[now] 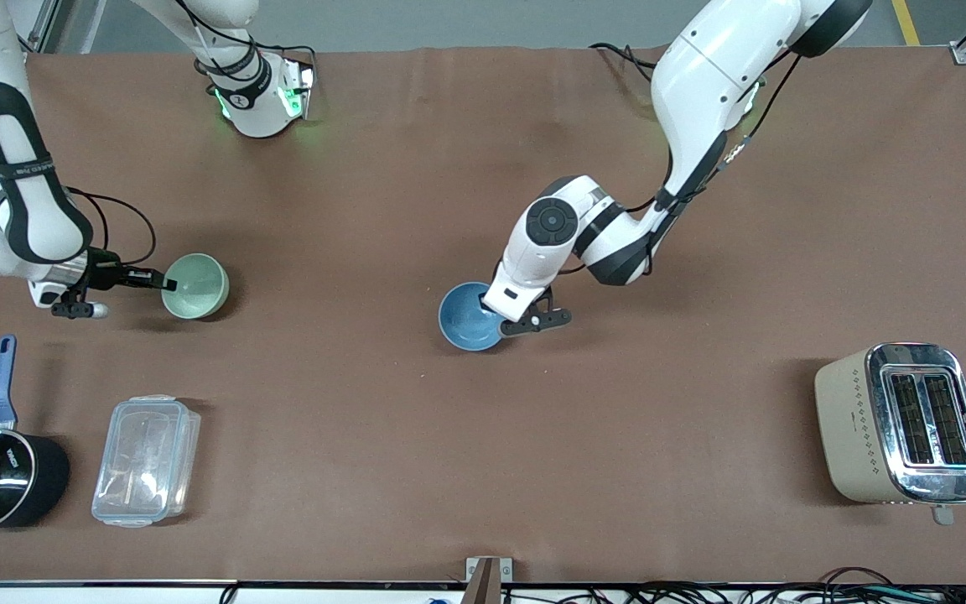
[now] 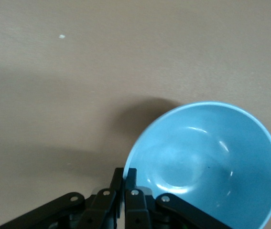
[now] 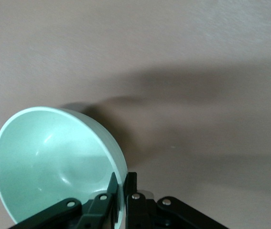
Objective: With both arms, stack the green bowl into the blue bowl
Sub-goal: 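Carry the blue bowl with the left gripper toward the green bowl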
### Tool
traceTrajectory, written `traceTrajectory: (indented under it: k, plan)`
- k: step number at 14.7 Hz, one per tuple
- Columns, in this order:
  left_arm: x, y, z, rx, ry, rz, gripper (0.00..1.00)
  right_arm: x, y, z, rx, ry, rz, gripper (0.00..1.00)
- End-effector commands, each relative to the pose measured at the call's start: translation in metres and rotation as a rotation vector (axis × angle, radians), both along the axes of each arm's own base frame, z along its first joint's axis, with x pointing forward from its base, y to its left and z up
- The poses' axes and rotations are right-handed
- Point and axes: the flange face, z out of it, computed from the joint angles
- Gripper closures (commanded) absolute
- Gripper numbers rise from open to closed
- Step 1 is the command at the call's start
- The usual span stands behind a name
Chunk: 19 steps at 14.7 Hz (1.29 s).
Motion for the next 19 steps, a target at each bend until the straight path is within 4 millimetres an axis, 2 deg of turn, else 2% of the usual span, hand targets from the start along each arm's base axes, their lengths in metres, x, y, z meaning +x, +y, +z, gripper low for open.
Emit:
traceTrajectory:
  k: [1,2,3,4,5,6,7,9,12,15,17,19]
  plan:
    - [0.004,-0.008,0.002,-0.012,-0.027,0.005,0.84,0.016,0.038,0.045,0.009,0.009,-0.057,0.92]
    - [0.005,-0.008,0.002,-0.013,-0.029,0.005,0.56,0.026,0.049,0.06,0.015,0.024,-0.074,0.92]
    - [0.005,-0.008,0.003,-0.012,-0.031,0.004,0.18,0.038,0.062,0.075,0.02,0.043,-0.096,0.92]
    - [0.013,-0.002,0.011,-0.01,-0.051,0.006,0.0,0.051,0.077,0.091,0.02,0.066,-0.121,0.92]
    - [0.022,0.003,0.022,0.003,-0.082,-0.001,0.0,0.065,0.099,0.108,0.016,0.094,-0.145,0.92]
    - [0.033,0.013,0.044,0.024,-0.131,-0.009,0.0,0.075,0.12,0.121,0.005,0.117,-0.173,0.92]
    - [0.051,0.035,0.067,0.059,-0.158,0.009,0.0,0.083,0.144,0.131,-0.011,0.133,-0.205,0.91]
    - [0.084,0.086,0.132,0.109,-0.196,0.034,0.0,0.099,0.208,0.152,-0.049,0.153,-0.261,0.91]
    - [0.113,0.17,0.199,0.188,-0.208,0.011,0.0,0.112,0.305,0.19,-0.08,0.154,-0.347,0.91]
    - [0.122,0.242,0.259,0.269,-0.207,-0.038,0.0,0.119,0.396,0.188,-0.107,0.169,-0.417,0.91]
    - [0.116,0.266,0.293,0.311,-0.176,-0.1,0.0,0.114,0.447,0.178,-0.115,0.158,-0.427,0.91]
    - [0.114,0.303,0.323,0.313,-0.128,-0.113,0.0,0.103,0.497,0.161,-0.113,0.121,-0.451,0.91]
